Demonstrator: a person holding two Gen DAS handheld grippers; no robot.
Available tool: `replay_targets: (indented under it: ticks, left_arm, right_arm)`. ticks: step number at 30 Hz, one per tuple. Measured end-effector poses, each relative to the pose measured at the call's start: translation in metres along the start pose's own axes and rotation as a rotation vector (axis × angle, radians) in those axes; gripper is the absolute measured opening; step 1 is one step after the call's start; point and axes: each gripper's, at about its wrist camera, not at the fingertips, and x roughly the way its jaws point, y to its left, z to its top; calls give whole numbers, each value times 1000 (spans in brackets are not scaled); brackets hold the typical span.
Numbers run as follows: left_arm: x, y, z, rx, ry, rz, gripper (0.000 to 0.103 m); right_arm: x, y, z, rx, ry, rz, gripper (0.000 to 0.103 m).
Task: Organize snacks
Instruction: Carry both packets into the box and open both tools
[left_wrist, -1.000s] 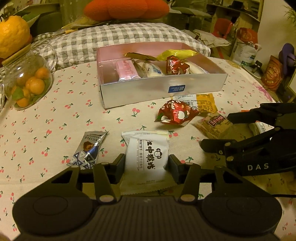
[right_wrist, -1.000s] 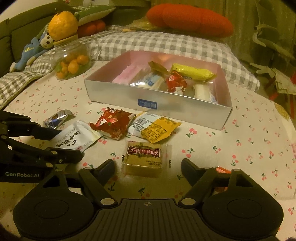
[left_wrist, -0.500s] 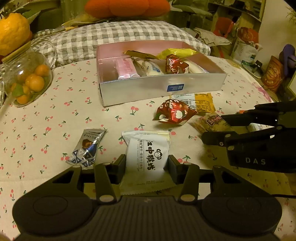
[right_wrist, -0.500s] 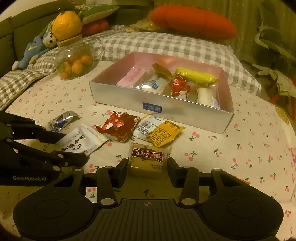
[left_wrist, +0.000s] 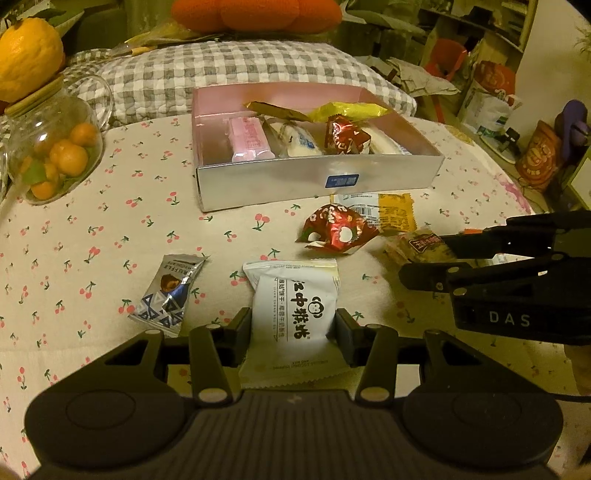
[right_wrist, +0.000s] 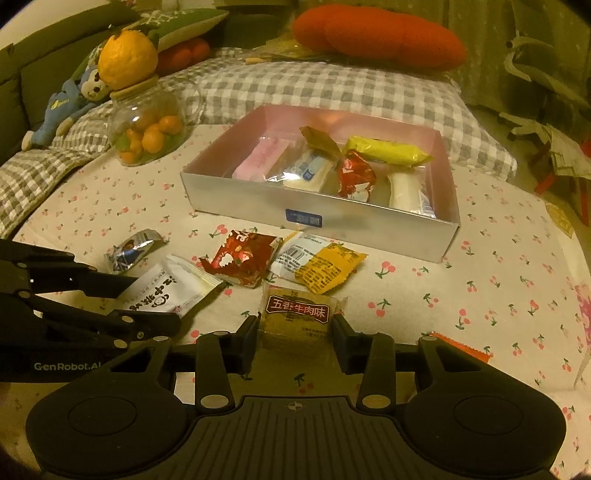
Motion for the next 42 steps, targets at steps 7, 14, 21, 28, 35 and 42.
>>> replay_targets:
  ticks: [7, 14, 21, 28, 35, 42]
  left_arm:
    - [-7, 3, 4, -32, -2, -22, 44]
    - [-13, 8, 11, -61, -17, -36, 44]
    - [-23, 9, 14, -71, -48, -56, 44]
    - [-39, 10, 15, -66, -80, -69, 44]
    - [-40, 12, 30, -60, -96, -57, 44]
    - [-33, 9, 54, -35, -133, -46, 44]
  right_arm:
    - [-11, -3, 7, 38, 14, -1, 40]
    - [-21, -14, 15, 89, -1, 8, 40]
    - [-27, -21, 23, 128, -3, 18, 40]
    - [-35, -28, 30, 148, -32, 21, 40]
    - [-41, -34, 42, 167, -46, 37, 40]
    - [-38, -53, 62, 219, -79, 30, 40]
